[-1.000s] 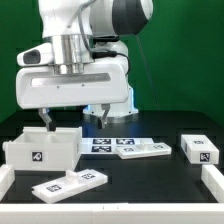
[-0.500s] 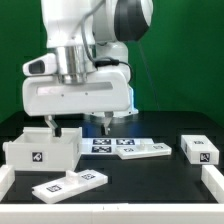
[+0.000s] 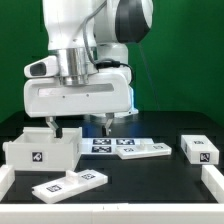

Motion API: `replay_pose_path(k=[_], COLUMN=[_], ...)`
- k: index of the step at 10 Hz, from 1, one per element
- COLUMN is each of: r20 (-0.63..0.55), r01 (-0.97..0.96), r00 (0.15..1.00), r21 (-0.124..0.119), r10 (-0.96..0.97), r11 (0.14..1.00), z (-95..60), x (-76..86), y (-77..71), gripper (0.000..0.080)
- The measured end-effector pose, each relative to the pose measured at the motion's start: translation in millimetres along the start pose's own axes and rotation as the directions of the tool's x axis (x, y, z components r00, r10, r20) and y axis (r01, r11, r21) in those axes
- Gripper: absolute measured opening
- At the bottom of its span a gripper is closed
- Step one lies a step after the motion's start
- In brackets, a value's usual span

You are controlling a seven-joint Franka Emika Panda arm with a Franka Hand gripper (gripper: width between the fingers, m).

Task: Assemble cabinet

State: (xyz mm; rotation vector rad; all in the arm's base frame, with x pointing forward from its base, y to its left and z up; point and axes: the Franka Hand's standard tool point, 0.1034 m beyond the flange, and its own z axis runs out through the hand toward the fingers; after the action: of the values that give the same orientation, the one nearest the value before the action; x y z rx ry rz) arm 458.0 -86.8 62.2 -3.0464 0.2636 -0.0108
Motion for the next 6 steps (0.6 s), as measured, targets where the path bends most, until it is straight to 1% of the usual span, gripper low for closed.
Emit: replay_pose_path(k=[1,2,3,4,5,6], r20=[0.01,0.005,-0.01,-0.008,-0.009,-0.008], r01=[0.001,0.001,-0.003,0.009,0.01,0.01], r00=[1.0,1.0,1.0,1.0,1.0,1.0], r21=[-0.004,-0.011,-0.02,-0.023,-0.022,-0.022], r10=[-0.001,-0.001,0.003,-0.009,-0.01,-0.01], r11=[1.0,1.0,1.0,1.0,1.0,1.0], z=[4.6,9.1,20.0,25.4,23.4,24.0], x=[-6.5,-6.6,-7.5,-11.4,-9.7,-10.1], y=[4.8,12.1,14.2,9.9,10.1,10.2], gripper=[0.0798,0.0798,0.0798,0.0798,0.0798,0.0687])
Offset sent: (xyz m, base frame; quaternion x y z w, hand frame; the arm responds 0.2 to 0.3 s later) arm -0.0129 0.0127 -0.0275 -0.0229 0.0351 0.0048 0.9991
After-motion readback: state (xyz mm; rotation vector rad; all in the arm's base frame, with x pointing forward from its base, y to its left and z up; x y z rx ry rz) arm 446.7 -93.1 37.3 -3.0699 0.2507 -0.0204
